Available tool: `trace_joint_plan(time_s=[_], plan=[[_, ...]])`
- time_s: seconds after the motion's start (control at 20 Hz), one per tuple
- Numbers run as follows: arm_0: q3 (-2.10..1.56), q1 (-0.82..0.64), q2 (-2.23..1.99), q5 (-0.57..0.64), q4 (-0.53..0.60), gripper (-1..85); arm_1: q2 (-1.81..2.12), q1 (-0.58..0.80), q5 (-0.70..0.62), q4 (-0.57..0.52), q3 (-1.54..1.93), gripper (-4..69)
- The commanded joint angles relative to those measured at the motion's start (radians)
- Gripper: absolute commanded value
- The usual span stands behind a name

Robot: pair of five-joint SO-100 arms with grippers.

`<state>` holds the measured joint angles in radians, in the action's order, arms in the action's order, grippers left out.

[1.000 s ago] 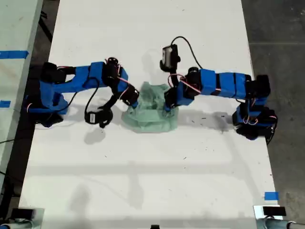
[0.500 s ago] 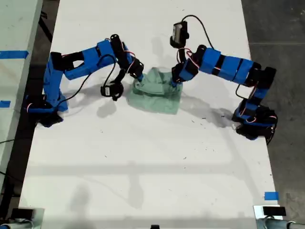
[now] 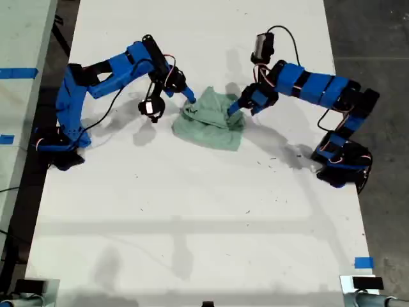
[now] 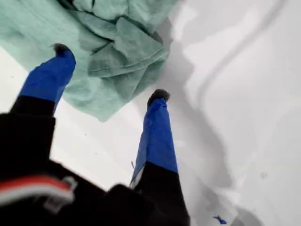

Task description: Fold tshirt

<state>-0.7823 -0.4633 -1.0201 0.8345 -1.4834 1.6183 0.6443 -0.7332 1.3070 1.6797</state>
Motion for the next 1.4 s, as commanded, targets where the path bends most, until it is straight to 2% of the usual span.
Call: trace_joint_plan(time_s=[0.0, 0.15, 0.2, 0.3, 0.4, 0.55, 0.6, 0.75, 0.85, 0.9, 0.95, 1.05, 1.1, 1.15, 1.25, 1.3, 1.35], plan=[[0.011, 0.048, -0.295, -0.017, -0.081, 25.7, 0.296, -0.069, 0.054, 0.104, -0.014, 28.2], [-0.173, 0.135, -0.535, -0.017, -0.089, 13.5, 0.598, -0.15, 0.152, 0.166, 0.129, 25.6], [-0.319, 0.164, -0.634, -0.038, -0.049, 10.7, 0.707, -0.183, 0.206, 0.173, 0.207, 23.9], [-0.762, 0.222, -0.894, -0.097, 0.158, 0.8, 0.962, -0.256, 0.348, 0.15, 0.405, 20.6], [-1.295, 0.264, -1.181, -0.273, 0.443, 0.1, 1.255, -0.345, 0.489, 0.071, 0.652, 17.9], [-1.787, 0.325, -1.45, -0.491, 0.647, 0.1, 1.64, -0.446, 0.65, 0.04, 0.985, 14.8], [-1.896, 0.341, -1.506, -0.515, 0.704, 0.1, 1.75, -0.469, 0.693, 0.043, 1.088, 14.0], [-2.039, 0.351, -1.545, -0.584, 0.712, 0.1, 1.752, -0.511, 0.79, 0.008, 1.269, 12.8], [-2.164, 0.337, -1.595, -0.614, 0.758, 0.1, 1.75, -0.509, 0.782, -0.04, 1.308, 12.4], [-2.223, 0.336, -1.698, -0.632, 0.736, 0.1, 1.75, -0.506, 0.795, -0.043, 1.31, 12.4], [-2.229, 0.339, -1.821, -0.632, 0.63, 0.1, 1.75, -0.505, 0.785, -0.046, 1.313, 12.5], [-2.235, 0.304, -2.083, -0.627, 0.347, 0.1, 1.75, -0.505, 0.75, -0.046, 1.313, 12.5], [-2.235, 0.291, -2.246, -0.629, 0.164, 0.1, 1.75, -0.505, 0.749, -0.046, 1.313, 12.5], [-2.229, 0.273, -2.313, -0.611, 0.091, 0.1, 1.75, -0.506, 0.71, -0.046, 1.313, 12.5], [-2.238, 0.295, -2.309, -0.615, 0.089, 0.2, 1.75, -0.494, 0.603, -0.046, 1.313, 12.4], [-2.238, 0.298, -2.309, -0.607, 0.077, 0.8, 1.75, -0.491, 0.488, -0.046, 1.313, 12.4], [-2.235, 0.328, -2.309, -0.612, 0.077, 4.2, 1.75, -0.491, 0.308, -0.046, 1.313, 12.4]])
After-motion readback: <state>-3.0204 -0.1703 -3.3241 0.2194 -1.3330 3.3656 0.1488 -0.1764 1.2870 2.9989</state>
